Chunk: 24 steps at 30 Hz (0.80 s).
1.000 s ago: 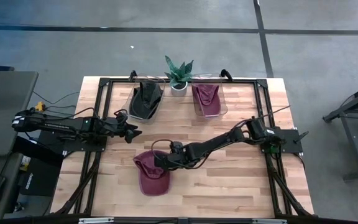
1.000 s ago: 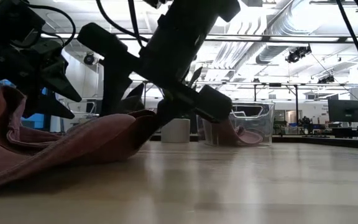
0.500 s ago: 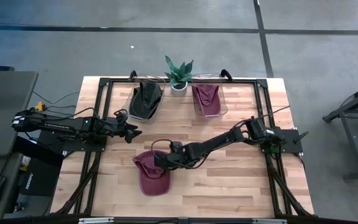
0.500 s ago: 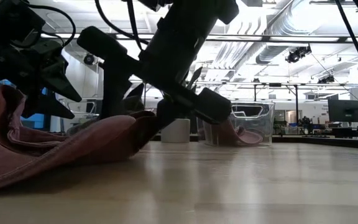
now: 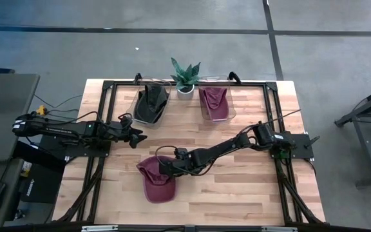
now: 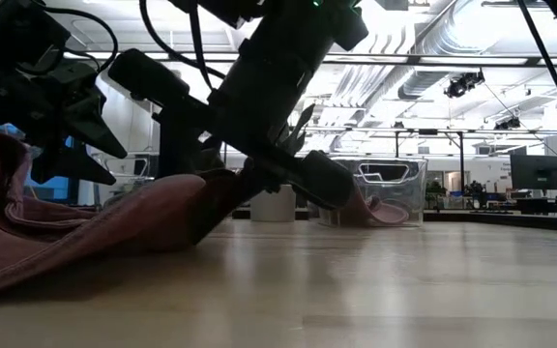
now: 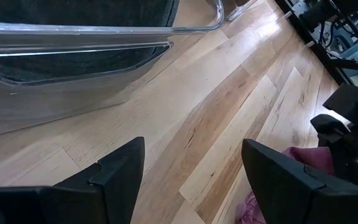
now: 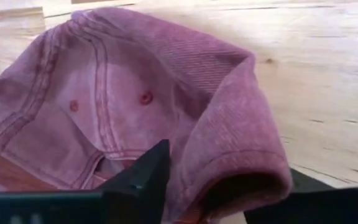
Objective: Pick & Place hat
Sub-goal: Put the red cap into the right transparent bin
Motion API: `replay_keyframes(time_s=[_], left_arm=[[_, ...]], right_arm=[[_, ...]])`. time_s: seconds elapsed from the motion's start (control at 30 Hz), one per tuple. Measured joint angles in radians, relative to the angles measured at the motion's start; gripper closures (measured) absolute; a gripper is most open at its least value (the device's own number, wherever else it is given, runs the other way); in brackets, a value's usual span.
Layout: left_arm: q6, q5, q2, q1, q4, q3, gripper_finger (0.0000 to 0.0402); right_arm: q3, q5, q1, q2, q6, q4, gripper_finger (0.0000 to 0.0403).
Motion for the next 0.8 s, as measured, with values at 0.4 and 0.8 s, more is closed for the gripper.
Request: replay_keyframes(time_s=[0.4,0.8], left_arm=[[0.0,0.0,0.0,0.0,0.0,0.0,0.014],[0.0,0.0,0.0,0.0,0.0,0.0,0.014]], right_arm=[[0.0,0.0,0.0,0.0,-0.062,-0.001,0.0388],[0.0,-0.037,0.002,-0.008,-0.15,-0.001,0.0395]])
